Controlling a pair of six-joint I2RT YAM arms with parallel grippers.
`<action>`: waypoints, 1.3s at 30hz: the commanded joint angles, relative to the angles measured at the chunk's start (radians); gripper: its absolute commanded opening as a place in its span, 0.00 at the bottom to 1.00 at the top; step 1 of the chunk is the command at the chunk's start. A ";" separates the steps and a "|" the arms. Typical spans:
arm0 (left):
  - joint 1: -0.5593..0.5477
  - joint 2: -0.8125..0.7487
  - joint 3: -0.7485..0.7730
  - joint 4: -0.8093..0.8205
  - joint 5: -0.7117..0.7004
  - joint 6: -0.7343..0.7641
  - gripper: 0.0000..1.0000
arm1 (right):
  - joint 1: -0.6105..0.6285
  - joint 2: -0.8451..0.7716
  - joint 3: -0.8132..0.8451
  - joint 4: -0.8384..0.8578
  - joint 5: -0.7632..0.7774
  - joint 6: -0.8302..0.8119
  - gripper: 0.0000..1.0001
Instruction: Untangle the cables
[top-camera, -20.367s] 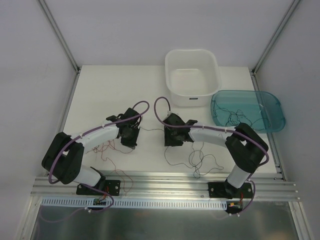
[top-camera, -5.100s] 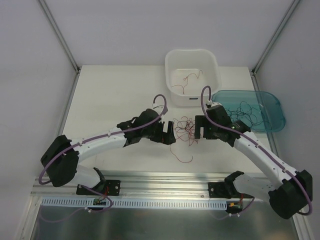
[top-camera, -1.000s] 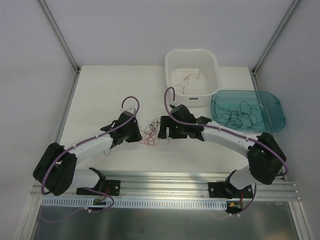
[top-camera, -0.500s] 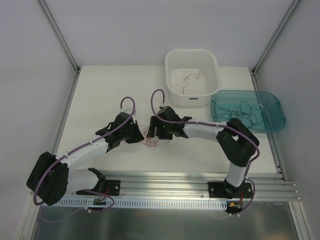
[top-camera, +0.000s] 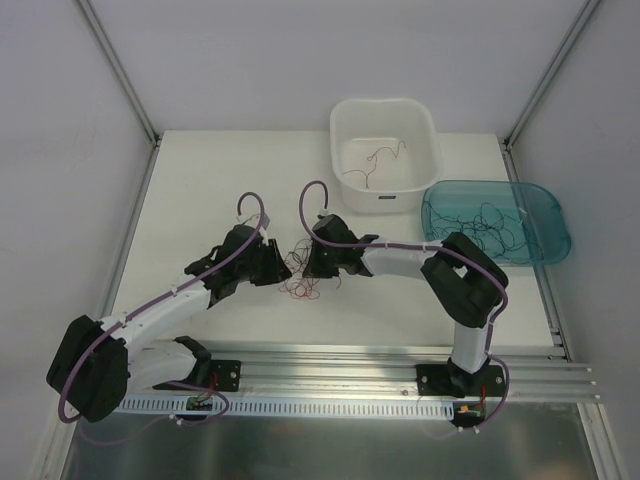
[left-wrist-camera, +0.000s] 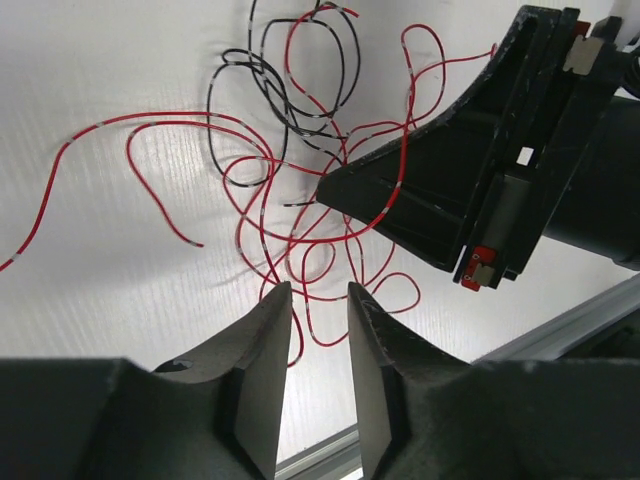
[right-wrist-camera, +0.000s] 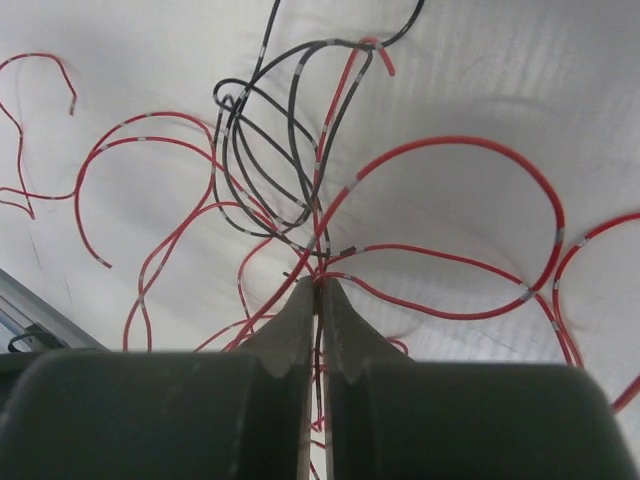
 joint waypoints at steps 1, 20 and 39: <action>-0.012 -0.029 -0.016 -0.018 -0.035 0.000 0.30 | -0.015 -0.090 -0.021 -0.017 0.034 -0.035 0.01; -0.012 0.049 -0.053 -0.016 0.022 -0.071 0.47 | -0.021 -0.104 -0.009 -0.040 0.024 -0.037 0.01; 0.192 0.066 0.211 -0.353 -0.250 0.122 0.00 | -0.082 -0.353 -0.105 -0.293 0.056 -0.244 0.01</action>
